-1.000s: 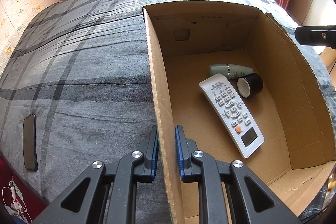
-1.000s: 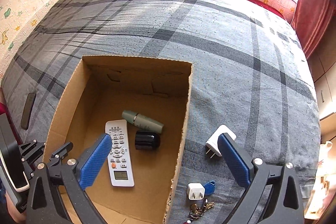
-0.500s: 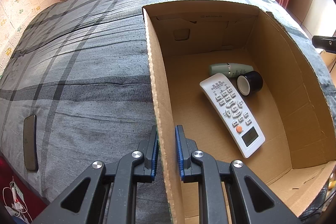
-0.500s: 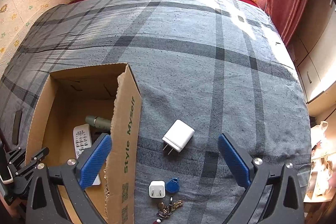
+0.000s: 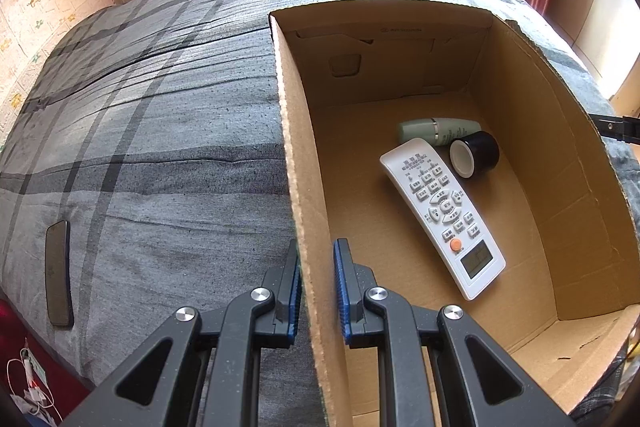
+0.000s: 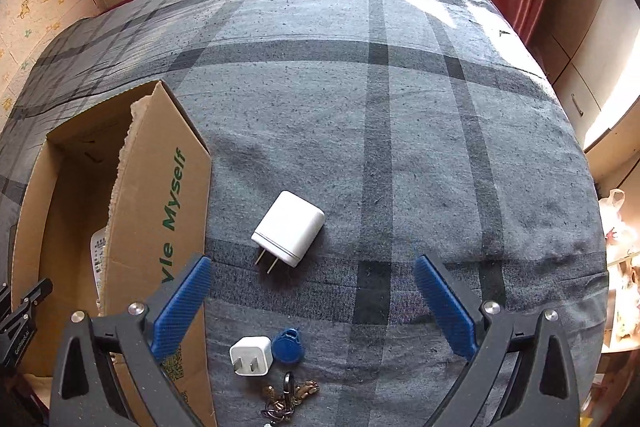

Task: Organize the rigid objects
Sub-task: 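Move the right gripper back over the white charger beside the box, then grasp the large white charger with the right gripper and lift it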

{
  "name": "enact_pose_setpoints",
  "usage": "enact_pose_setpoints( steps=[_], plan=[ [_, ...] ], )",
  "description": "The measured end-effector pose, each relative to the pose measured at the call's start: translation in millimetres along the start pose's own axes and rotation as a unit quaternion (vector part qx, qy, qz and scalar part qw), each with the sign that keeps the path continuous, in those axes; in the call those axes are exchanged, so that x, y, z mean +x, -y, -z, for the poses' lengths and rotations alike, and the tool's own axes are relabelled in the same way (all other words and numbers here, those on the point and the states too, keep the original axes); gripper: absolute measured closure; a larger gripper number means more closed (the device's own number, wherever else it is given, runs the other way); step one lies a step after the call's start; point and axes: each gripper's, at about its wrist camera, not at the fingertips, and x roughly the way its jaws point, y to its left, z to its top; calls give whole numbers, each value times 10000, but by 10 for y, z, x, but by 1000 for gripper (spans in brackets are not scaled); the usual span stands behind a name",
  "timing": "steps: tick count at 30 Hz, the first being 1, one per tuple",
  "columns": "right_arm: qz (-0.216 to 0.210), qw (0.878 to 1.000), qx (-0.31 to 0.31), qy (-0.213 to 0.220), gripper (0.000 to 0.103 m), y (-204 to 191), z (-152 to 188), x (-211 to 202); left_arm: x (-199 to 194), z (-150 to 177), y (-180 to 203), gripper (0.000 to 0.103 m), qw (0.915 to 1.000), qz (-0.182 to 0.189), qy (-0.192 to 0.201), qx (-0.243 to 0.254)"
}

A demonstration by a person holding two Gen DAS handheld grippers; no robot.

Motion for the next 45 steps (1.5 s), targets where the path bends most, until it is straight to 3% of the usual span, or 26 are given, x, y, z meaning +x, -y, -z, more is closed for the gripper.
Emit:
enact_pose_setpoints(
  steps=[30, 36, 38, 40, 45],
  plan=[
    [-130, 9946, 725, -734, 2, -8, -308, 824, 17, -3, -9, 86, 10000, 53, -8, -31],
    [-192, 9921, 880, -874, 13, -10, -327, 952, 13, 0, -3, 86, 10000, 50, -2, -28],
    [-176, 9917, 906, -892, 26, -8, -333, 967, 8, 3, 7, 86, 10000, 40, -3, -14],
    [-262, 9908, 945, -932, 48, -10, -341, 990, 10, 2, 1, 86, 10000, 62, -6, -39],
    [-350, 9894, 1123, -848, 53, 48, -323, 920, 8, 8, -16, 86, 9999, 88, -3, -86]
  ],
)
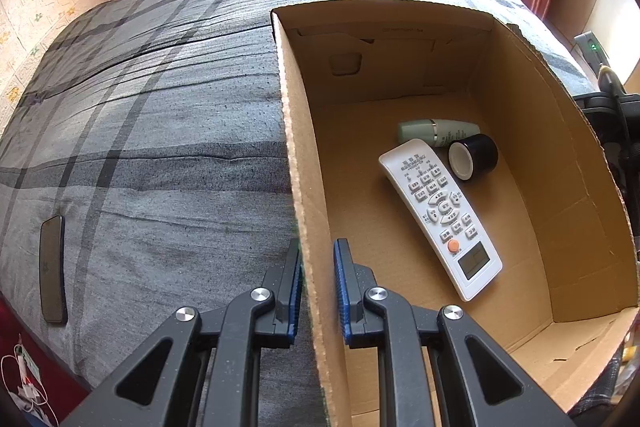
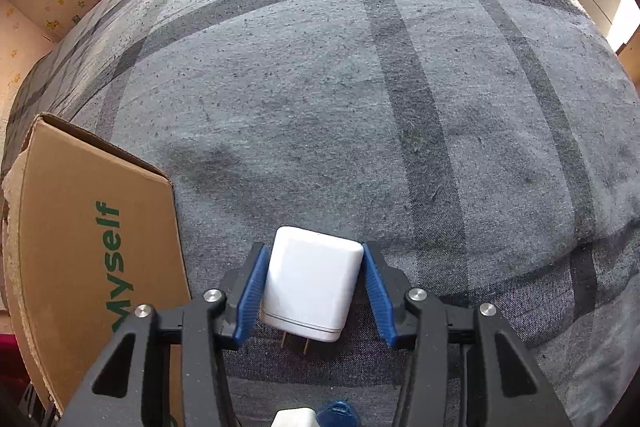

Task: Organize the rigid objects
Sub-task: 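Grasp the large white charger with the right gripper and lift it, then carry the white charger into the box with the right gripper and release it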

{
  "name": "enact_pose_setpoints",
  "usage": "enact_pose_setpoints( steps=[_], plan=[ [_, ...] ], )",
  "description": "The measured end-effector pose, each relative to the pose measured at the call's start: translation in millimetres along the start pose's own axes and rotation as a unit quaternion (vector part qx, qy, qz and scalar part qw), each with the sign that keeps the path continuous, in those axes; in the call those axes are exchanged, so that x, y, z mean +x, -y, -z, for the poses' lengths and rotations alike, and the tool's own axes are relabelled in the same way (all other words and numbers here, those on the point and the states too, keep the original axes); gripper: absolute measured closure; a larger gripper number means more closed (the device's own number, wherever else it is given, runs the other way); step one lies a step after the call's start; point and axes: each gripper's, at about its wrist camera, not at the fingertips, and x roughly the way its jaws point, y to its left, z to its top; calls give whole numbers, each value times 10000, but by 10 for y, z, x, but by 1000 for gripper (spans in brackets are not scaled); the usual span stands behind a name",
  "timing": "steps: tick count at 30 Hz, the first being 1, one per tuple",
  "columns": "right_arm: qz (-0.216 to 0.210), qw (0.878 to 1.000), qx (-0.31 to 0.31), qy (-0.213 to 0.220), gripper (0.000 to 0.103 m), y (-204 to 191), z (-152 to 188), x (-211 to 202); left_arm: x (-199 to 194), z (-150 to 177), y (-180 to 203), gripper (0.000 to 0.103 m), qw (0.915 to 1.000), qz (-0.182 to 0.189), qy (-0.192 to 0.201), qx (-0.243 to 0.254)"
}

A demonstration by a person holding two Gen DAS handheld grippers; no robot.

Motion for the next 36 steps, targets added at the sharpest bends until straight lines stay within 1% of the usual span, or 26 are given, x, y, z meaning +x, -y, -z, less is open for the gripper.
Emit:
enact_pose_setpoints(
  steps=[5, 17, 21, 29, 36],
  plan=[
    [144, 9994, -288, 146, 54, -73, 56, -146, 1, 9, 21, 86, 10000, -59, 9, 60],
    [92, 9983, -438, 378, 56, -98, 134, -489, 1, 3, 48, 86, 9998, -123, 14, 136],
    [84, 9975, -520, 474, 56, -106, 202, -671, 3, 5, 40, 86, 9999, -98, 18, 106],
    [24, 9939, -808, 752, 56, -275, 305, -1096, -10, 8, 50, 86, 9998, -126, 29, 148],
    [-80, 9884, -1194, 940, 56, -546, 437, -1455, -8, 6, 50, 86, 9998, -135, 32, 156]
  ],
)
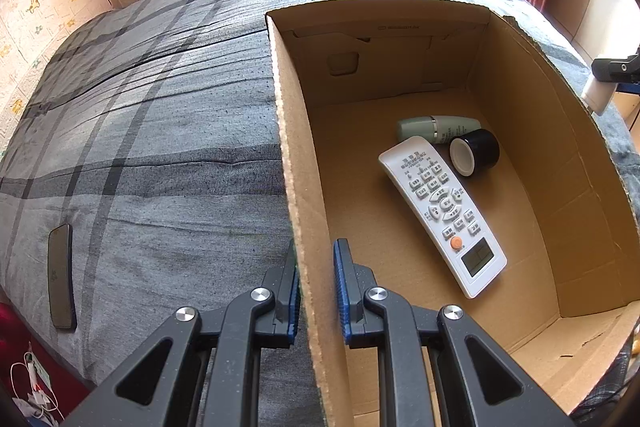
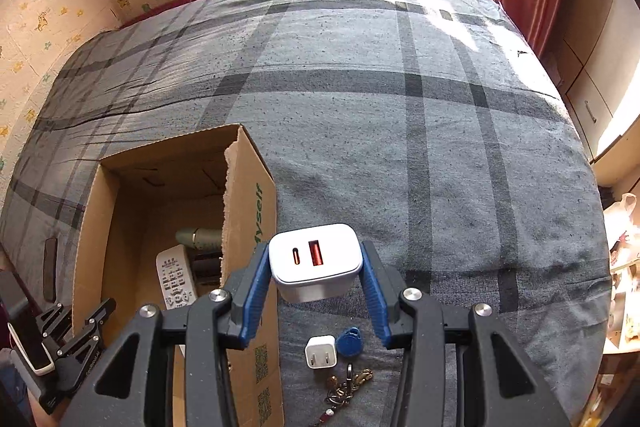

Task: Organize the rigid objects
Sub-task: 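Carry the white charger into the box with the right gripper and release it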

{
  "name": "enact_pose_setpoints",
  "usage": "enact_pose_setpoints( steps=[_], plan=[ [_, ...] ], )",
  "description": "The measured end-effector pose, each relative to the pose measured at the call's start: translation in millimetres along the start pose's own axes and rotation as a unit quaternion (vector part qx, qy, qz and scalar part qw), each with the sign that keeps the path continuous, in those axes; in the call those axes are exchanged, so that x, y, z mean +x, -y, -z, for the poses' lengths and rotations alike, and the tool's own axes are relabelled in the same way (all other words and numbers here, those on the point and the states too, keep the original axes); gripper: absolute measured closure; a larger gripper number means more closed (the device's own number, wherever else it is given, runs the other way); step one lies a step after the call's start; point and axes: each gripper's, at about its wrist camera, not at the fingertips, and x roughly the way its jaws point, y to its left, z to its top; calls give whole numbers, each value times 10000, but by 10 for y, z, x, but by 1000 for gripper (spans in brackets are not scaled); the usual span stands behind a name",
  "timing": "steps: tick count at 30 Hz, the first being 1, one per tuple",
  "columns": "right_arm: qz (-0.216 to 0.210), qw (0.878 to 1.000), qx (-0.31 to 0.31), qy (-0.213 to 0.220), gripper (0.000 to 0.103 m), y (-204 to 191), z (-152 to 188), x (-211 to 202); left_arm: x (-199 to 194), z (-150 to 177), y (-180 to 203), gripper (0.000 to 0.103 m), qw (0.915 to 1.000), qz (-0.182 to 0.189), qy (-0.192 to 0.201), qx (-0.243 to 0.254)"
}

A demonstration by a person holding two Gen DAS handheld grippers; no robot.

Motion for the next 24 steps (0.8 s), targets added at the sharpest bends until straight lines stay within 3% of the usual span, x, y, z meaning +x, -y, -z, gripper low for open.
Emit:
enact_pose_setpoints(
  steps=[13, 24],
  plan=[
    [-385, 9955, -837, 206, 56, -735, 93, -313, -1, 0, -1, 86, 10000, 3, 0, -5],
    [-568, 9894, -1339, -26, 57, -1187, 249, -141, 4, 7, 0, 86, 10000, 17, 2, -16]
  ],
)
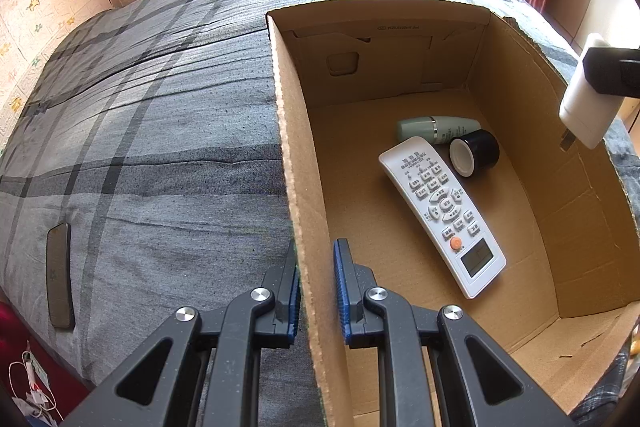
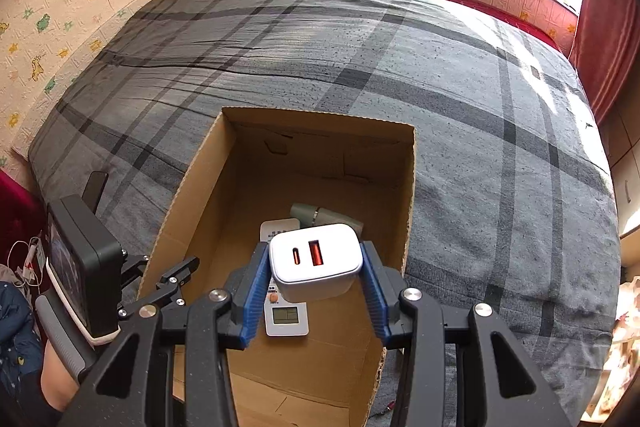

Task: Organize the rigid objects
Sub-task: 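Carry the white charger into the box with the right gripper and release it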

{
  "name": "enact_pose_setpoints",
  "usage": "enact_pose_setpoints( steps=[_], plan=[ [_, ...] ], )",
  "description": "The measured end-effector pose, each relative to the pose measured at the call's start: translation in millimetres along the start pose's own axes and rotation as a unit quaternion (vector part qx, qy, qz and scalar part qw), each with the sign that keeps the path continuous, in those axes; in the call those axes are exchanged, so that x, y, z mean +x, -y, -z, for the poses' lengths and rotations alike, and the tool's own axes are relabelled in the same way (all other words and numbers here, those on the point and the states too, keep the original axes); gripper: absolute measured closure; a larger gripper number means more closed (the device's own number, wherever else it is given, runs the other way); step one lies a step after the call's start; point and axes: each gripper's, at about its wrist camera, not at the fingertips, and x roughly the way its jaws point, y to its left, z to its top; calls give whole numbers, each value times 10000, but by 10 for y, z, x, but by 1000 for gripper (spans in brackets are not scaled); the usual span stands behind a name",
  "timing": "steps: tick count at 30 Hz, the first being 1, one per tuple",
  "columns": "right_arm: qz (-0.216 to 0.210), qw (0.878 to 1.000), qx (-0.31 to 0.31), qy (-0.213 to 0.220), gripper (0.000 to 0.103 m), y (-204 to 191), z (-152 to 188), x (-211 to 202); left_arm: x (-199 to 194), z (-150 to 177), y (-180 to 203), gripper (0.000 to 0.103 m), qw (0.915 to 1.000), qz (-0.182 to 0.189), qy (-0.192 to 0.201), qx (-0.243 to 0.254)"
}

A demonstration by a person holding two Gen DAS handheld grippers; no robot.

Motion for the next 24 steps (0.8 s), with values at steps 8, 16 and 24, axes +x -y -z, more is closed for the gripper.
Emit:
enact_pose_setpoints(
  steps=[8, 16, 24],
  plan=[
    [123, 9994, -162, -293, 56, -126, 25, 342, 2, 5, 1, 86, 10000, 8, -1, -11],
    [342, 9973, -256, -600, 56, -173, 76, 716, 0, 5, -1, 86, 10000, 21, -4, -24],
    [631, 9937, -391, -840, 56, -206, 90, 978, 0, 0, -3, 86, 10000, 27, -3, -31]
  ],
)
